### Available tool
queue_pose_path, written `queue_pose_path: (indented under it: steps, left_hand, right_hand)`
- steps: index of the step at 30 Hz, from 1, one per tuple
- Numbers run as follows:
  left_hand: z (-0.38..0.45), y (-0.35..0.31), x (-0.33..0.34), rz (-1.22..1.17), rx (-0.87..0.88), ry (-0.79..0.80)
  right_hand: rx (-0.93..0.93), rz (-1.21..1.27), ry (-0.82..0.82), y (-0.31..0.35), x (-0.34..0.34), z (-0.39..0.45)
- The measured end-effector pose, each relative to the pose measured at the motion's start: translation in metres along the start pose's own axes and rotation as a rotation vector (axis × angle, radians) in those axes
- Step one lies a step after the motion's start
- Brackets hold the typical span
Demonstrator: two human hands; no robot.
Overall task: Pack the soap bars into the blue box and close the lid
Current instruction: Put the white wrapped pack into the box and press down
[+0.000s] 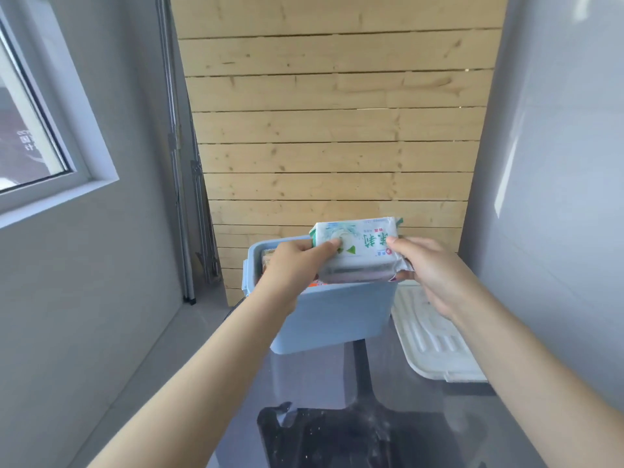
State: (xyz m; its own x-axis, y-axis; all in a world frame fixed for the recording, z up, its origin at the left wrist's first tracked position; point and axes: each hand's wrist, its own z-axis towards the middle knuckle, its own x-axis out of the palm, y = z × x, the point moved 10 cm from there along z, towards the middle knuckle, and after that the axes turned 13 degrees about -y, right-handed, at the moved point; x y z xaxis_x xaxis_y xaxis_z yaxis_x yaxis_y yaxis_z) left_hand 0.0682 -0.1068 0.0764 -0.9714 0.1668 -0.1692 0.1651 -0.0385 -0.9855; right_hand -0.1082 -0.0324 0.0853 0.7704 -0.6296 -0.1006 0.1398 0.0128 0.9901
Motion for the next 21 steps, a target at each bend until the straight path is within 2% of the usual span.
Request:
queue_pose_path:
  steps: [4, 8, 12, 15, 17, 19, 21]
  left_hand:
    - [0.048, 0.005, 0.020, 0.014, -0.090, -0.050]
    - [0.076, 0.039, 0.035, 0.179, -0.166, -0.012]
    - [0.093, 0.052, 0.038, 0.387, -0.115, 0.010]
    - [0.103, 0.051, 0.043, 0.602, -0.034, 0.060]
    - [0.108, 0.051, 0.042, 0.719, 0.027, 0.055]
    - [0.112, 0.049, 0.042, 0.764, 0.078, 0.024]
    - [0.114, 0.047, 0.040, 0.777, 0.115, -0.016]
  right_hand:
    - [-0.006, -0.235, -0.051, 0.002, 0.009, 0.052]
    - [0.094, -0.479, 0.040, -0.036, 0.023, 0.081]
    - [0.087, -0.669, 0.037, -0.055, 0.027, 0.099]
    - [0.006, -0.845, 0.022, -0.049, 0.028, 0.107]
    - [-0.091, -1.046, 0.013, -0.044, 0.029, 0.110]
    - [-0.205, -1.233, -0.021, -0.037, 0.028, 0.111]
    - [-0.335, -1.282, -0.108, -0.028, 0.026, 0.114]
